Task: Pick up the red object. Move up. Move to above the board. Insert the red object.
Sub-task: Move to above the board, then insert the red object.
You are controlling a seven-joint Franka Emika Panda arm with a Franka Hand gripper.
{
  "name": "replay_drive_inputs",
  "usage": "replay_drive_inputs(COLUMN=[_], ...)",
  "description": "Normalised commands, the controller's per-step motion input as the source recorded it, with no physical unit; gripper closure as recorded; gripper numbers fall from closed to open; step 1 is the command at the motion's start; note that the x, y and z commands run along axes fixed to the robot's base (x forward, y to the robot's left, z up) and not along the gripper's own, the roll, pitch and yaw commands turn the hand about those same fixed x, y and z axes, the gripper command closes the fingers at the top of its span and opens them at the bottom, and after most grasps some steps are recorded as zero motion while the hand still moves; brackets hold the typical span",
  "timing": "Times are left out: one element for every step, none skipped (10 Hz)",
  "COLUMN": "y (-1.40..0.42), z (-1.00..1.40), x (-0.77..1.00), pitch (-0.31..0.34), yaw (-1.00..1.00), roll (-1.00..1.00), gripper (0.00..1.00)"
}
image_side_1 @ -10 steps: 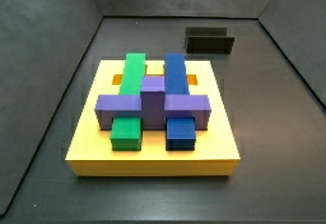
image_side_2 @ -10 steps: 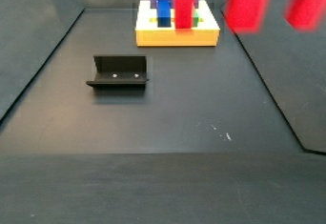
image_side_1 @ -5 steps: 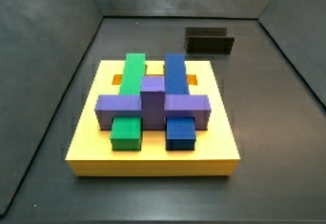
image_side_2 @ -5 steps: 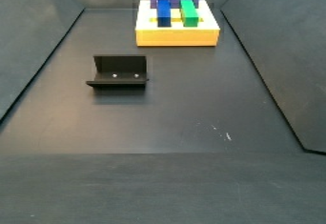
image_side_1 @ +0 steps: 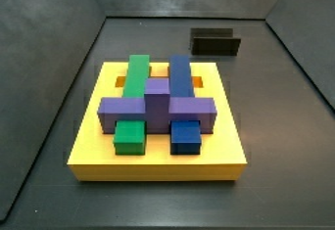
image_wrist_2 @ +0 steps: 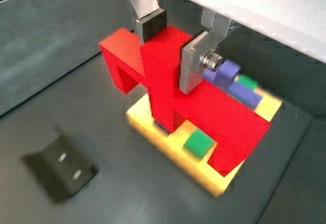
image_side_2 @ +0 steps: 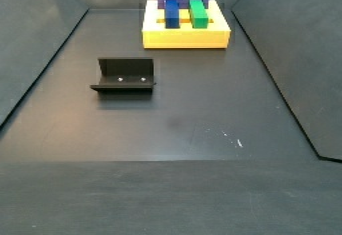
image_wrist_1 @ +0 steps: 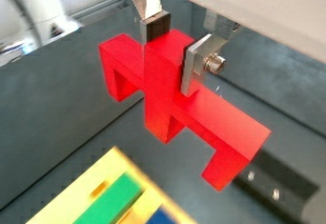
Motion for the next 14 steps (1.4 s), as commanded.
replay_drive_inputs(y=[-1.4, -1.4, -0.74, -0.27, -0.18, 0.08, 0.27, 0.49, 0.53, 0.55, 0.57, 0.51, 0.36, 0.12], z=[0.16, 0.18, 0.1, 0.05, 0.04, 0.0, -0.1, -0.15, -0.13, -0.17, -0.22, -0.18, -0.19, -0.16], x=[0.24, 0.27, 0.18, 0.12, 0.09, 0.0, 0.0, 0.03, 0.13, 0.09, 0.03, 0.03, 0.11, 0.08], pitch=[0.147, 0.162, 0.167, 0.142, 0.114, 0.0, 0.0, 0.0, 0.0, 0.0, -0.011, -0.009, 0.0, 0.0], yaw=[0.01, 0.01, 0.01, 0.0, 0.01, 0.0, 0.0, 0.0, 0.0, 0.0, 0.0, 0.0, -0.01, -0.02], roll=[-0.01, 0.01, 0.02, 0.02, 0.02, 0.0, 0.05, 0.09, 0.2, 0.24, 0.27, 0.29, 0.25, 0.15], gripper=[1.0, 1.0, 1.0, 1.0, 1.0, 1.0, 1.0, 1.0, 1.0, 1.0, 1.0, 1.0, 1.0, 1.0])
